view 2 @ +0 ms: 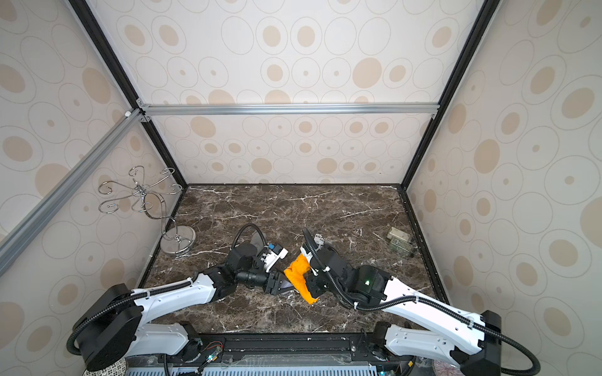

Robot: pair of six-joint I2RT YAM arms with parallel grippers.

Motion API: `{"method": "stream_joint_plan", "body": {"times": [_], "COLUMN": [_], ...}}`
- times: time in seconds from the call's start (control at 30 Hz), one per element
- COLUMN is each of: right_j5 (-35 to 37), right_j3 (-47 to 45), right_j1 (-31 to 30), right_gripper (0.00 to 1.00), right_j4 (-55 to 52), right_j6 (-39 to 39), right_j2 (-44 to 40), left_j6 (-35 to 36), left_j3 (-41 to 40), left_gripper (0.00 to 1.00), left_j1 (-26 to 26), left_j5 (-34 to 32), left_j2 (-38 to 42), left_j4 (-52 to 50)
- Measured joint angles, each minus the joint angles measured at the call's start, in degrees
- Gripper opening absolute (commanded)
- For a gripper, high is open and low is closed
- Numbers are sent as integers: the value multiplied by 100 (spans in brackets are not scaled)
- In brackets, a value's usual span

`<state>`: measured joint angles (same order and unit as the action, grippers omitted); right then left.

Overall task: Wipe the eyeglass case
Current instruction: Wipe the dirt from the eyeglass case.

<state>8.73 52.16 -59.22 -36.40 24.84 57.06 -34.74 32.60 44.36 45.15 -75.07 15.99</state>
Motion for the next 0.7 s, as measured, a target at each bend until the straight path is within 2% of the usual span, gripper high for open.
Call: {"method": "stream_joint_plan", "body": {"times": [0.17, 0.43, 0.7], "right_j5": [254, 675, 588], "right_j3": [-98, -98, -98], "right_j1": [127, 1399, 1331], "right_gripper": [0, 0, 0], "right_j4": [-7, -848, -1458], "right_j6": [111, 321, 273], "right_j2": [2, -258, -522], "left_j6": [-111, -286, -669], "left_j3": [0, 44, 417], "left_gripper": [59, 58, 57], "left_j1": [0, -2, -83], "left_j5": [-96, -111, 31], "left_j2": [-15, -28, -199], "left_j4": [-57, -68, -120]}}
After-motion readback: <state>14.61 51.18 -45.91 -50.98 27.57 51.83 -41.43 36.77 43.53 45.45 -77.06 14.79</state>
